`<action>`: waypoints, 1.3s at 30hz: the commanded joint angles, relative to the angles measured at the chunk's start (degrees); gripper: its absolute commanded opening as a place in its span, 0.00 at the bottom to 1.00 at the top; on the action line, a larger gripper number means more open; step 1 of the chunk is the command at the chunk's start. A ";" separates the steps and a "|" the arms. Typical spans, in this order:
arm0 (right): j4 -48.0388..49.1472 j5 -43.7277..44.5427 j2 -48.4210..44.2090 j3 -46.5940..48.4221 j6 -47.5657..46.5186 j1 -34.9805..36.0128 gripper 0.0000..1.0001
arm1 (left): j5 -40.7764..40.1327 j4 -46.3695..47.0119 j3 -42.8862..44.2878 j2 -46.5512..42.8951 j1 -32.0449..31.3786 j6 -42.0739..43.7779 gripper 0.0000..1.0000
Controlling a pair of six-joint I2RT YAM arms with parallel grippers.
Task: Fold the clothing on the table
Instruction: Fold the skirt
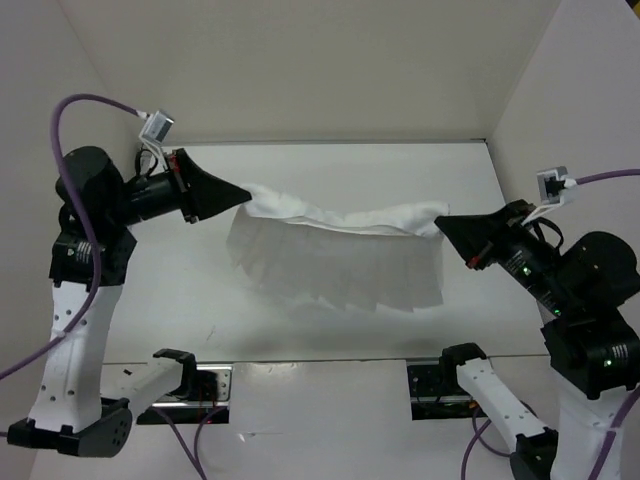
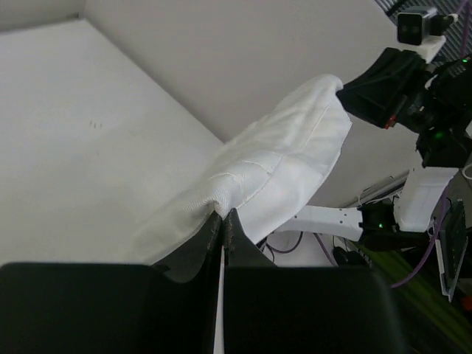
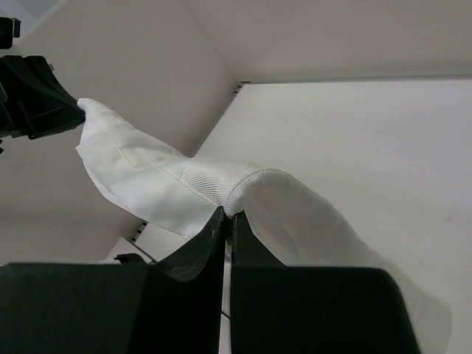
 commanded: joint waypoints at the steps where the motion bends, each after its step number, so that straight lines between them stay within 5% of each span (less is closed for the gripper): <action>1: 4.69 -3.49 5.43 -5.15 3.21 1.11 0.00 | -0.33 0.47 0.33 8.52 1.24 -0.58 0.00; 8: 18.49 -5.41 24.04 -15.81 4.63 -1.77 0.00 | -6.14 1.16 1.29 33.14 1.78 1.09 0.00; 15: 24.13 -1.84 48.74 -7.66 2.00 -4.42 0.00 | -6.05 -2.88 25.76 63.88 2.30 2.94 0.00; 21: 25.18 -0.16 55.89 -3.24 1.38 -4.42 0.00 | -3.34 -4.73 36.61 74.47 2.83 1.54 0.00; 27: 22.20 -0.15 53.88 -4.55 0.33 -4.42 0.00 | -1.83 -2.54 30.40 68.88 3.36 2.07 0.00; 33: 18.16 -0.15 46.68 -11.50 0.85 -4.42 0.00 | -2.36 1.68 11.51 57.53 4.58 3.12 0.00; 39: 10.60 1.78 43.40 -13.70 -1.17 -4.94 0.00 | -5.96 0.81 1.39 48.47 6.17 5.40 0.00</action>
